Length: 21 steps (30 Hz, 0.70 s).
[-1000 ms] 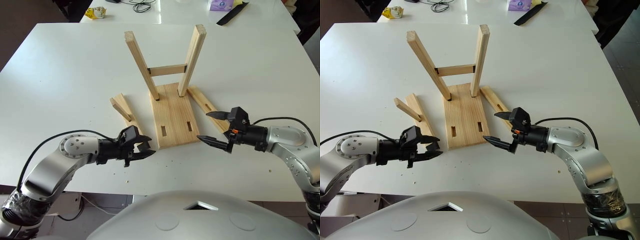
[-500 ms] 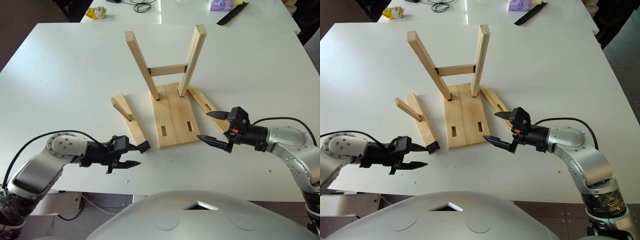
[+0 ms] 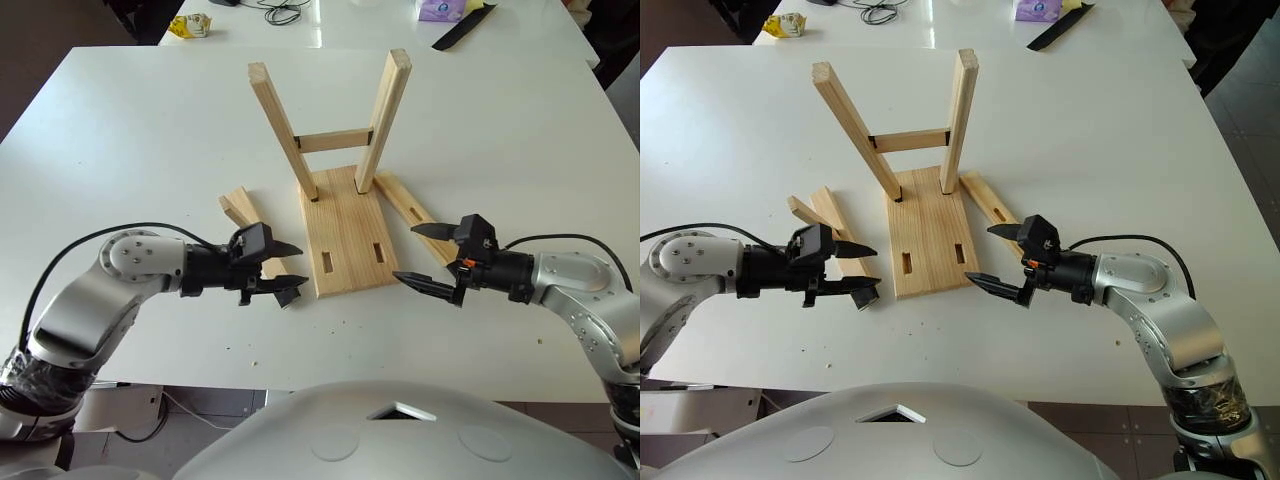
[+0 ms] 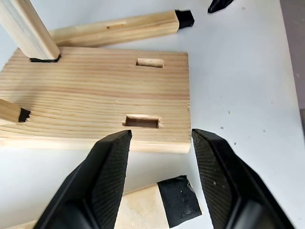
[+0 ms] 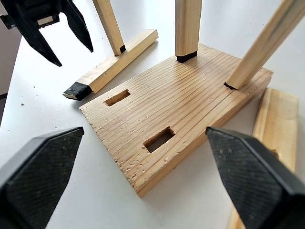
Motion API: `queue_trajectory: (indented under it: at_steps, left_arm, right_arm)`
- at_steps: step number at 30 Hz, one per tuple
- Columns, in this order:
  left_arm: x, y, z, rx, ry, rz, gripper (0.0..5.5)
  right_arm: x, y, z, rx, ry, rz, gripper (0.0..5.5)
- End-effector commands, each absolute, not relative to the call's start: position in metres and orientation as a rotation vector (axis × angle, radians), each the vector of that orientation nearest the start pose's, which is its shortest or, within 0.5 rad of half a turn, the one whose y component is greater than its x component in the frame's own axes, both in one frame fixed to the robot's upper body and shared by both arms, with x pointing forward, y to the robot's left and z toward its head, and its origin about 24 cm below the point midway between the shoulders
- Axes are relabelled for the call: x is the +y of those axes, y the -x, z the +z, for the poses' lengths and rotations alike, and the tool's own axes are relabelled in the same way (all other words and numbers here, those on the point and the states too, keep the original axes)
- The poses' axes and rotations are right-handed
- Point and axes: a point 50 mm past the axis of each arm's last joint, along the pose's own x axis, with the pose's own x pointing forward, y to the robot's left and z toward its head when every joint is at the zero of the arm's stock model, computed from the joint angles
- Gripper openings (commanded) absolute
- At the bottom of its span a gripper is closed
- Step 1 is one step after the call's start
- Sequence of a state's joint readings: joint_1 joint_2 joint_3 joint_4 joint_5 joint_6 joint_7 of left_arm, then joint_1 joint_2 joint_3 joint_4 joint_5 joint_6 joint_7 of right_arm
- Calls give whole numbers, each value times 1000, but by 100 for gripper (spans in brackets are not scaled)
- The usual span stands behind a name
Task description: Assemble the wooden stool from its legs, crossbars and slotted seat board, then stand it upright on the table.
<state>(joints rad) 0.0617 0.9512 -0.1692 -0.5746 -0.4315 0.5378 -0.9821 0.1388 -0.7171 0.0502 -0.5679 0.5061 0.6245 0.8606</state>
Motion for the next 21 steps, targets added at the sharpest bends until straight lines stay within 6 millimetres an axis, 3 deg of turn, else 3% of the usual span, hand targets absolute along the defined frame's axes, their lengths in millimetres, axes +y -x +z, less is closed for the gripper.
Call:
queue_trajectory:
  at_steps: [1,13,21]
  left_arm:
    - [169,-177,95,503,-455,-1339,236]
    - [182,-166,77,584,-581,-1429,236]
    - [192,-167,79,609,-633,-1452,236]
  right_arm:
    - [-171,-186,96,410,136,1115,475]
    - [-171,-186,94,412,129,1106,475]
    - [-172,-186,94,414,132,1101,475]
